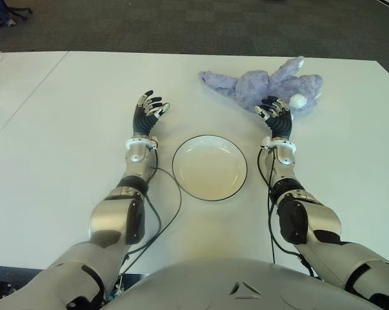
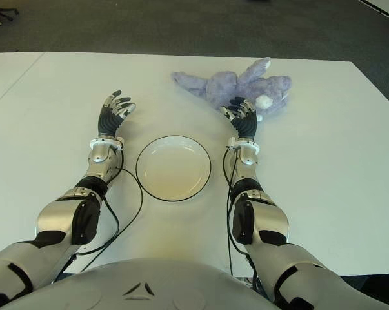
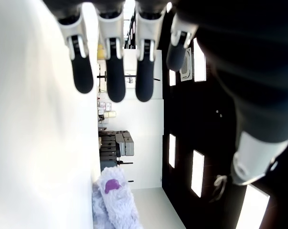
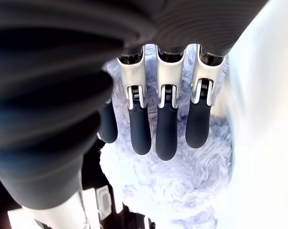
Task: Put the doll into the plate.
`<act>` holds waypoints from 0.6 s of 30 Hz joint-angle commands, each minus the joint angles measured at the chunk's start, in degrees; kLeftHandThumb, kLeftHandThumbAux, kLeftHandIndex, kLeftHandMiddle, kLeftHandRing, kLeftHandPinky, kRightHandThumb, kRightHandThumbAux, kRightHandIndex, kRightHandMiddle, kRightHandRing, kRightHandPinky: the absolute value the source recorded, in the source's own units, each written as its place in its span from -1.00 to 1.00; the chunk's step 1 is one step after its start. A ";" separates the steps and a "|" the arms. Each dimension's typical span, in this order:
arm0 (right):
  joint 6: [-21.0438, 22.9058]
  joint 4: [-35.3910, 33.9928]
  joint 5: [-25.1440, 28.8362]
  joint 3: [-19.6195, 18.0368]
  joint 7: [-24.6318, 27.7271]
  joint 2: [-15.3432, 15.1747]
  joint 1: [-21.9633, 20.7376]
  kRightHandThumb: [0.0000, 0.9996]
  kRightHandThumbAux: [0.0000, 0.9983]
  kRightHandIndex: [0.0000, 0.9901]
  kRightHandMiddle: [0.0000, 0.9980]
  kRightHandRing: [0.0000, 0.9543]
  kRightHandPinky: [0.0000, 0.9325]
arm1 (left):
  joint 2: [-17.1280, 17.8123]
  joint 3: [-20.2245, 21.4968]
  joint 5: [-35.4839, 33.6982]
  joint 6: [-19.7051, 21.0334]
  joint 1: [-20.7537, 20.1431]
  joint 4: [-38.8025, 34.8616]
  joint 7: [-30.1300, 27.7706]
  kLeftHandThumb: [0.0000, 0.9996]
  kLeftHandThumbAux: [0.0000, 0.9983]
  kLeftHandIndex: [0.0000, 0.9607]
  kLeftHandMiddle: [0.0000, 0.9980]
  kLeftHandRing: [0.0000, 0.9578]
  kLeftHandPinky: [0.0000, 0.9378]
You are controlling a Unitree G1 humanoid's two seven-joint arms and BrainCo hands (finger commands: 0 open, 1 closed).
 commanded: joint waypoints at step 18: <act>-6.64 5.06 -21.11 18.44 -36.96 3.20 16.63 -0.87 0.47 -0.53 -0.47 -0.41 -0.39 | -4.68 -1.15 1.38 5.79 11.88 7.27 0.93 -1.00 0.33 -0.67 -0.44 -0.40 -0.43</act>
